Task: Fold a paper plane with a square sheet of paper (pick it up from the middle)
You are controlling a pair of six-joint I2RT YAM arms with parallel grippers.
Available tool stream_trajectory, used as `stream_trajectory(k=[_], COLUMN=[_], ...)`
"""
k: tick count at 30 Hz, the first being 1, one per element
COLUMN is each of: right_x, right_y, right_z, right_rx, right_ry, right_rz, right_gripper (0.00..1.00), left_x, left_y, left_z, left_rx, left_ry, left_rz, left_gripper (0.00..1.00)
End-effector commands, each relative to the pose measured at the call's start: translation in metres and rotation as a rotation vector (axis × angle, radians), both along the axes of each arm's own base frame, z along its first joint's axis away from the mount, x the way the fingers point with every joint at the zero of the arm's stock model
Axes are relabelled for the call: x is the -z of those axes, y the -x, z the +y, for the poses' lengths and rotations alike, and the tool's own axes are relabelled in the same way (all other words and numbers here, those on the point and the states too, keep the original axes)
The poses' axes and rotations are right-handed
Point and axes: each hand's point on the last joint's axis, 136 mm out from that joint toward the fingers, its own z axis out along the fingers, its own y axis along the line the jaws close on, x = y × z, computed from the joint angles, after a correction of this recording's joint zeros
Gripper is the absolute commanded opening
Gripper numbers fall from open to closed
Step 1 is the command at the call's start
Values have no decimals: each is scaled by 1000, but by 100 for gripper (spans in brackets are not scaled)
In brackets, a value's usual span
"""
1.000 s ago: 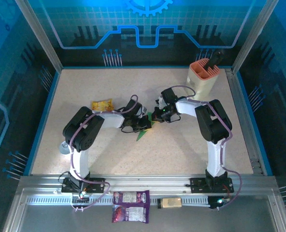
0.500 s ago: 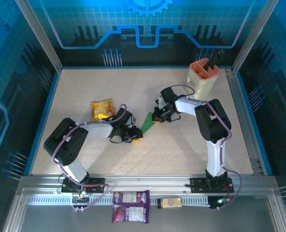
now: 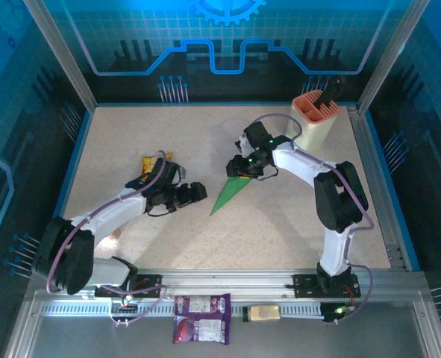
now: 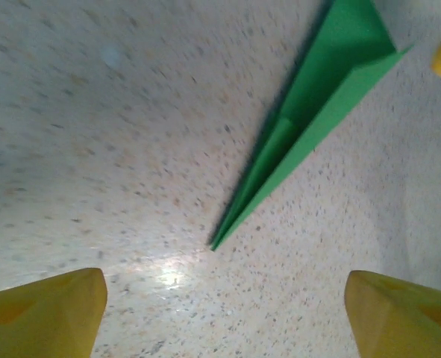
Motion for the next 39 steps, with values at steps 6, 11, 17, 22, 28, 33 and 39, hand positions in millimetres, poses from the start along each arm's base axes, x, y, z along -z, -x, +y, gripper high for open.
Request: stream_trajectory(k=[6, 11, 17, 22, 28, 33, 39], right_x=[4, 16, 28, 33, 41, 41, 47], right_y=[36, 41, 34, 29, 29, 30, 26], right_z=[-10, 0, 10, 6, 1, -4, 13], right_rx=[181, 329, 442, 529, 575, 598, 543], right_ry=[232, 265, 314, 368, 407, 424, 384], right_rz=[57, 77, 104, 92, 109, 98, 124], right_gripper=[71, 73, 67, 67, 61, 60, 61], left_x=[-41, -49, -45, -41, -36, -37, -35], left_y=[-22, -25, -25, -28, -31, -33, -33], left_z=[58, 80, 82, 81, 78, 79, 79], left_rx=[-102, -137, -138, -138, -130, -131, -136], left_ry=[-152, -156, -120, -101, -85, -76, -73], left_rz=[-155, -196, -194, -183, -169, -170, -163], left_gripper=[98, 100, 100, 100, 100, 100, 100])
